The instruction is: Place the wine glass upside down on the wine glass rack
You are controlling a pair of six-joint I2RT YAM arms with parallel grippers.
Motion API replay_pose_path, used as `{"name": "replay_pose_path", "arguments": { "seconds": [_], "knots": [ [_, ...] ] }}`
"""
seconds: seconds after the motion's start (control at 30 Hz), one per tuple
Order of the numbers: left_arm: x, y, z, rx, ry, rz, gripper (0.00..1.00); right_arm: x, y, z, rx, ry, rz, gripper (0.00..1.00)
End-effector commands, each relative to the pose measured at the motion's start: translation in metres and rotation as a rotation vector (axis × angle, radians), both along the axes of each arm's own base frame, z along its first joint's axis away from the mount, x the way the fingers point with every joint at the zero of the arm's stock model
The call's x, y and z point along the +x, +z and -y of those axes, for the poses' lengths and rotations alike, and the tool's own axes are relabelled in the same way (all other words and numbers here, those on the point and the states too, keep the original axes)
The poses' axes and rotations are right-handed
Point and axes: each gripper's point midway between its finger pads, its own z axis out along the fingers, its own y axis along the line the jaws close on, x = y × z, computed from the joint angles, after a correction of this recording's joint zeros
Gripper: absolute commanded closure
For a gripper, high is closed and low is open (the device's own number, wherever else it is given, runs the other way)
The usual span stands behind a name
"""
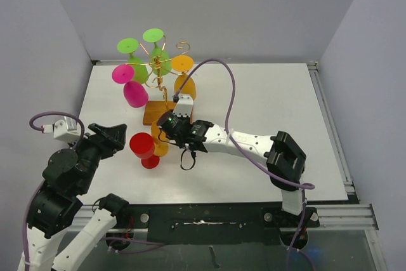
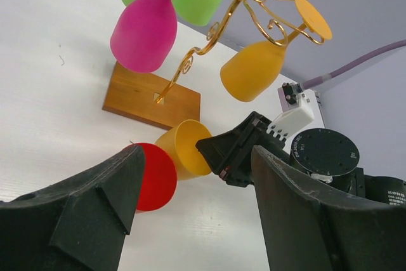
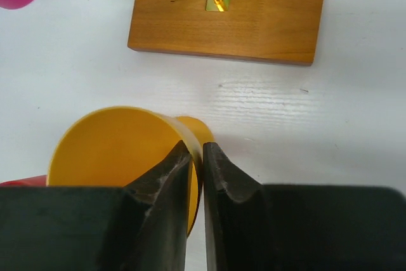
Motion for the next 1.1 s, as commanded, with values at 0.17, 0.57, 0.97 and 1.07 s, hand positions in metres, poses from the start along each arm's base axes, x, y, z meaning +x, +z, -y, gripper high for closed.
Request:
{"name": "replay_pose_path", "arguments": {
  "seconds": [0.17,0.57,0.97,1.07],
  "knots": [
    [0.019,-0.005,0.039,-0.154,-0.109,-0.004,0.35,-0.001,0.044,0.051,-0.02,-0.108,0.084,0.99],
    [0.031,-0.001,0.065,-0.289,-0.174,-0.032,0.35,-0.018,0.107,0.104,0.05,-0.046,0.255,1.0],
    [0.02,0.062,0.046,-0.603,-0.098,0.134,0.35,-0.07,0.243,0.095,0.446,0.321,0.636,1.0],
    [0.015,0.076,0.039,-0.678,-0.077,0.163,0.35,-0.079,0.276,0.087,0.52,0.385,0.719,1.0]
  ]
}}
